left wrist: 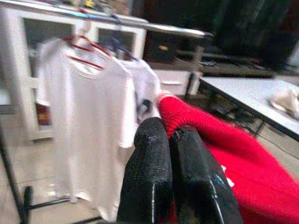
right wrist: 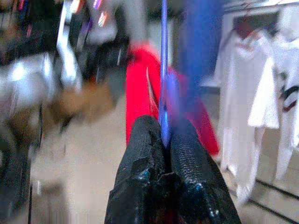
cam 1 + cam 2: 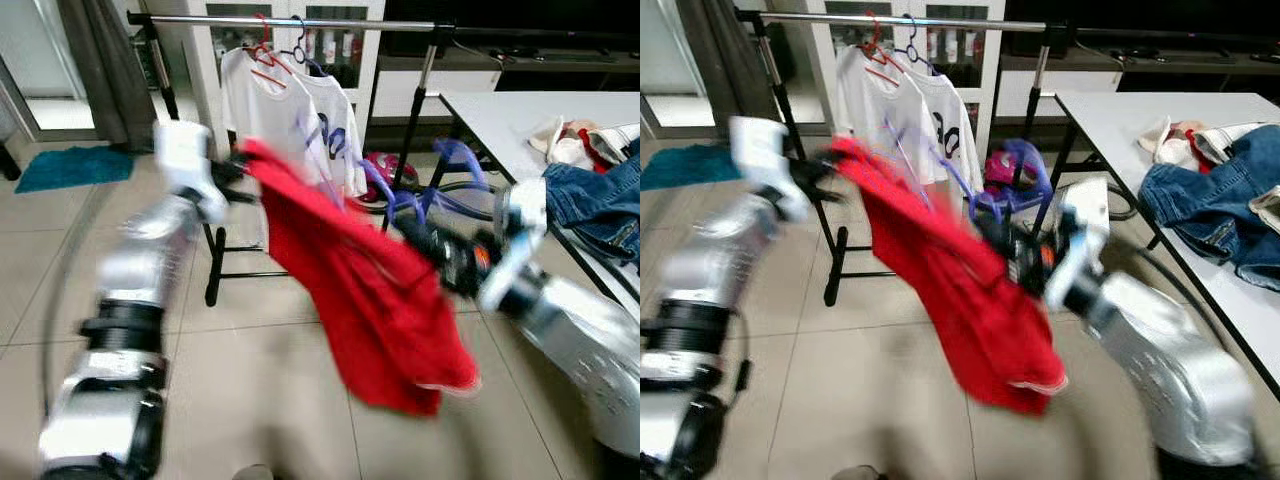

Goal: Hang hanger

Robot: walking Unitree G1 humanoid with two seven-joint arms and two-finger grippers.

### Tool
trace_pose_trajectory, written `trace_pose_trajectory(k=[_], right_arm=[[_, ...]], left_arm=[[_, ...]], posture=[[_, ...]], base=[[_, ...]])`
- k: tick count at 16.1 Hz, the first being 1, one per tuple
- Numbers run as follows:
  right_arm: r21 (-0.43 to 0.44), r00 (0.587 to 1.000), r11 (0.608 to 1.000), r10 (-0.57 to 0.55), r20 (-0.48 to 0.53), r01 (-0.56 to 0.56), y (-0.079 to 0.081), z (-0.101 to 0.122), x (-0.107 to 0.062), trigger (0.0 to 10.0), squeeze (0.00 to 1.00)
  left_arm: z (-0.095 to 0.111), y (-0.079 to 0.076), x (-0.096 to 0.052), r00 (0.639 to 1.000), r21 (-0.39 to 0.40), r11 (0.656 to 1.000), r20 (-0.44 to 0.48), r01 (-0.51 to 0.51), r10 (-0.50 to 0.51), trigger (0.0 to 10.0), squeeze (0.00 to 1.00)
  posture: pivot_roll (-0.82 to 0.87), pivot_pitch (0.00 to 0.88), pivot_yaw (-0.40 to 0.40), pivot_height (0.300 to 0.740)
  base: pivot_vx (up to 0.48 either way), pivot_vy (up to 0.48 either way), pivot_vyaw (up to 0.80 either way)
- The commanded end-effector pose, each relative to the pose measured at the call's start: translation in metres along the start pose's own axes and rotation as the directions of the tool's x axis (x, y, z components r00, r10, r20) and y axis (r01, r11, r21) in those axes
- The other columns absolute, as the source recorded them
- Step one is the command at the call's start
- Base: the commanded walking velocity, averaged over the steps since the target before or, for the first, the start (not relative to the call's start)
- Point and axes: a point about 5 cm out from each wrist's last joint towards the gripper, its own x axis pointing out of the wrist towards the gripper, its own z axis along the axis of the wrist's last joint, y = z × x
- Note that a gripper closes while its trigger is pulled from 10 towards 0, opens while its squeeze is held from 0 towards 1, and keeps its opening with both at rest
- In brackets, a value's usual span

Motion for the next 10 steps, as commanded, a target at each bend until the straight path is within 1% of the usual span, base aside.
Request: trace_pose_trajectory(k=[1,2,3,4,5,6,7,8,9,10], right_arm=[[-0.019,0.998,1.0,0.005,-0.069,-0.006,0.0,-0.008,-0.004,0.0,0.0],[-0.016,0.996,1.0,-0.007,-0.092,0.006,-0.004,-0.013,-0.008,0.0,0.0],[-0.002,0.996,1.0,-0.014,-0.089,0.014,-0.006,-0.014,-0.01,0.0,0.0],[0.005,0.996,1.0,-0.005,-0.084,0.006,-0.006,-0.014,-0.013,0.0,0.0],[0.018,0.998,1.0,0.011,-0.056,-0.01,-0.007,-0.011,-0.016,0.0,0.0],[0.036,1.0,0.999,-0.011,0.01,0.011,-0.01,-0.004,-0.015,0.0,0.0],[0.055,0.993,0.996,-0.076,0.093,0.071,-0.015,0.007,-0.01,0.0,0.0],[0.114,0.962,0.977,-0.199,0.185,0.18,-0.024,0.018,0.001,0.0,0.0],[0.13,0.95,0.968,-0.239,0.202,0.216,-0.028,0.021,0.005,0.0,0.0],[0.17,0.916,0.943,-0.321,0.24,0.285,-0.034,0.025,0.014,0.0,0.0]], left_arm=[[0.025,0.006,0.0,0.997,-0.005,1.0,0.078,0.004,-0.004,0.0,0.0],[0.034,0.011,-0.001,0.995,-0.013,1.0,0.103,0.015,-0.014,0.0,0.0],[0.04,0.017,-0.002,0.993,-0.022,1.0,0.117,0.0,0.002,0.0,0.0],[0.041,0.022,-0.003,0.993,-0.023,1.0,0.119,-0.022,0.024,0.0,0.0],[0.04,0.03,-0.003,0.992,-0.021,0.998,0.111,-0.059,0.061,0.0,0.0],[0.033,0.03,-0.001,0.995,-0.014,0.998,0.072,-0.062,0.062,0.0,0.0],[0.019,0.017,0.001,1.0,0.028,0.999,0.002,0.02,-0.02,0.0,0.0],[-0.001,-0.021,0.002,0.971,0.043,0.972,-0.08,0.231,-0.227,0.0,0.0],[-0.007,-0.037,0.001,0.946,0.027,0.949,-0.096,0.315,-0.311,0.0,0.0],[-0.02,-0.076,-0.004,0.862,-0.019,0.868,-0.113,0.496,-0.495,0.0,0.0]], posture=[[0.05,0.0,0.016,0.74],[0.05,0.0,0.016,0.74],[0.05,0.0,0.019,0.74],[0.05,0.0,0.019,0.74],[0.06,0.0,0.019,0.74],[0.06,0.0,0.021,0.74],[0.06,0.0,0.023,0.74],[0.05,0.0,0.026,0.74],[0.05,0.0,0.027,0.74],[0.05,0.0,0.027,0.74]], base=[[0.0,0.0,0.0],[0.0,0.0,0.0],[0.0,0.0,0.0],[0.0,0.0,0.0],[0.0,0.0,0.0],[0.0,0.0,0.0],[0.0,0.0,0.0],[0.0,0.0,0.0],[0.0,0.0,0.0],[0.0,0.0,0.0]])
